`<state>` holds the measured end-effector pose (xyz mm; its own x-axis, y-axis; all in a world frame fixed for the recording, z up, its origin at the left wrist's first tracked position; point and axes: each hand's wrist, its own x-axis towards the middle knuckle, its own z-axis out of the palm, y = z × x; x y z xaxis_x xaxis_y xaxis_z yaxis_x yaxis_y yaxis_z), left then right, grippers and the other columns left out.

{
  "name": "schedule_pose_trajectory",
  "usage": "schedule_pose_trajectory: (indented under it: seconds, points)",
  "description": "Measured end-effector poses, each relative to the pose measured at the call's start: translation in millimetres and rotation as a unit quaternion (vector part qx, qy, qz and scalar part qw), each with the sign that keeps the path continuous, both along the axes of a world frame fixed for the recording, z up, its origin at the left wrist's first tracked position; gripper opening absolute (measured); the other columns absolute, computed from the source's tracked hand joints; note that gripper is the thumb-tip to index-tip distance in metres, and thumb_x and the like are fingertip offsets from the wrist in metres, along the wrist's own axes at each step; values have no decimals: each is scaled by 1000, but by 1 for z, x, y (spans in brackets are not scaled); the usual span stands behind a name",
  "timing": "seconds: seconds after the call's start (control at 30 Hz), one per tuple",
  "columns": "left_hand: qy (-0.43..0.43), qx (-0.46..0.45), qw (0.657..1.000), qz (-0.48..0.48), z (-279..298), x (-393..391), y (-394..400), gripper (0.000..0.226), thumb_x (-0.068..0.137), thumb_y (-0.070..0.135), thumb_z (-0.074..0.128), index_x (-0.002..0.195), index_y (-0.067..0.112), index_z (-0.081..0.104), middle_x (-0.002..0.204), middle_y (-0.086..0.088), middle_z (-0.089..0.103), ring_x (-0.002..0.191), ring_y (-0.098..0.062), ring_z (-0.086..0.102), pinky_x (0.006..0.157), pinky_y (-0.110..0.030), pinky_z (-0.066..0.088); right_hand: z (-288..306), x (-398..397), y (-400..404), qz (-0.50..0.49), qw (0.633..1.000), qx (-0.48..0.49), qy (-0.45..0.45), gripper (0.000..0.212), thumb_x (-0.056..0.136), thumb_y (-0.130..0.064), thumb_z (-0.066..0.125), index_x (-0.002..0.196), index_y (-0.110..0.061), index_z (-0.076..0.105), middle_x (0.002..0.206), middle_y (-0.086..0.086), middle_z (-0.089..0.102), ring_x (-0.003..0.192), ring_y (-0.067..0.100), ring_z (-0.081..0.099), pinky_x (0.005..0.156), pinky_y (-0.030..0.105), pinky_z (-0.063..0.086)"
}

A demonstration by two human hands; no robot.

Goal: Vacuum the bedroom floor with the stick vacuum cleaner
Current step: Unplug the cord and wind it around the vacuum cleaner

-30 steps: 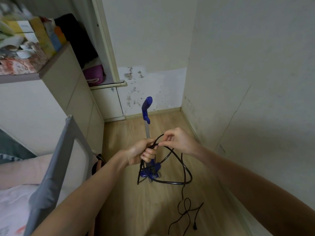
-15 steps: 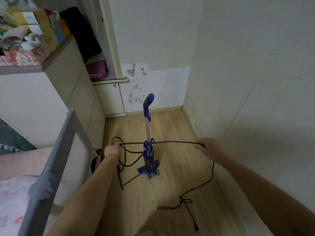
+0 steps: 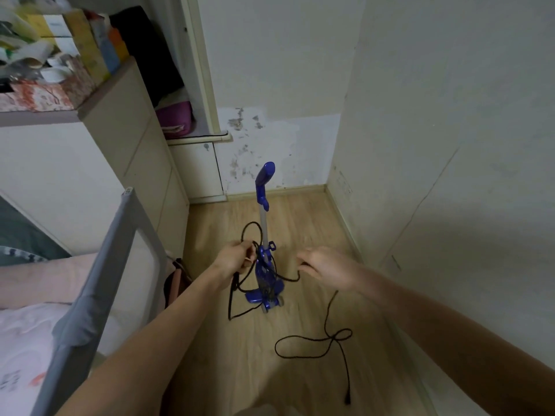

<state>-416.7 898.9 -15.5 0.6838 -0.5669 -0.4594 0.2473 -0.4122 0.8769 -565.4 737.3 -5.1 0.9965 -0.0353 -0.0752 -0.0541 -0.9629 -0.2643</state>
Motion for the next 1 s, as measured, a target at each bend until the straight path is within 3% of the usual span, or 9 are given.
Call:
schedule_pose_trajectory:
  seconds: [0.1,0.17,0.27,0.37,0.5,0.57,0.7,0.83,1.0]
  points:
    - [0,-12,1000,-29,3,-10,-7,29,104,26,35,89,11,55,65,1,65,49,-7,49,47,-19,31,16,14,4,-56,973,224,4,15,96,-22,58,105,-17,68,97,-6,67,90,3,62,81,16,45]
    - [-17,-12,998,-58,4,-18,-11,31,104,27,35,94,8,58,62,2,68,48,-4,54,48,-18,34,24,20,6,-77,948,307,-11,10,93,-22,62,96,-17,71,86,-5,68,76,-4,60,75,15,43]
    - [-20,-33,995,-93,9,-36,-18,37,105,21,30,83,9,58,62,-3,63,50,-5,56,48,-14,41,30,27,9,-92,923,374,-22,12,93,-14,62,93,-5,71,80,12,70,69,4,63,68,17,48]
    - [46,-86,992,-80,8,-45,-21,36,103,15,27,78,10,51,55,-3,42,50,-15,45,48,-20,43,23,33,8,-114,917,378,-45,10,92,-19,64,93,-13,73,79,5,70,76,13,67,77,20,52]
    - [108,-107,987,-49,-3,-30,-17,36,103,26,33,73,16,48,56,3,25,46,-10,19,47,-25,14,16,27,-1,-160,914,368,-54,2,88,-23,69,86,-25,69,86,-6,70,83,7,65,83,21,49]
    - [105,-95,988,-60,-3,-23,-14,35,103,27,36,73,17,49,55,4,25,44,-9,18,44,-24,12,13,21,-6,-157,921,355,-25,6,88,-24,69,84,-28,67,85,-9,68,81,2,63,82,21,49]
    - [105,-82,990,-52,-12,-4,0,35,102,26,39,72,16,53,54,4,28,44,-8,21,42,-21,16,7,1,-22,-153,933,326,11,9,90,-21,66,82,-24,65,70,-11,63,59,-8,57,63,9,45]
    - [109,-43,990,-76,-25,27,28,33,102,28,39,74,14,51,55,3,31,44,-10,24,40,-20,21,4,-22,-45,-187,935,296,-57,18,90,-14,67,76,-26,67,52,-21,59,47,-4,51,55,9,39]
    - [157,-54,971,-169,-17,18,19,33,102,26,38,77,13,55,57,0,39,47,-11,34,44,-22,29,10,3,-26,-140,949,283,-24,12,89,-15,68,97,-9,73,71,-16,64,55,-10,55,57,5,42]
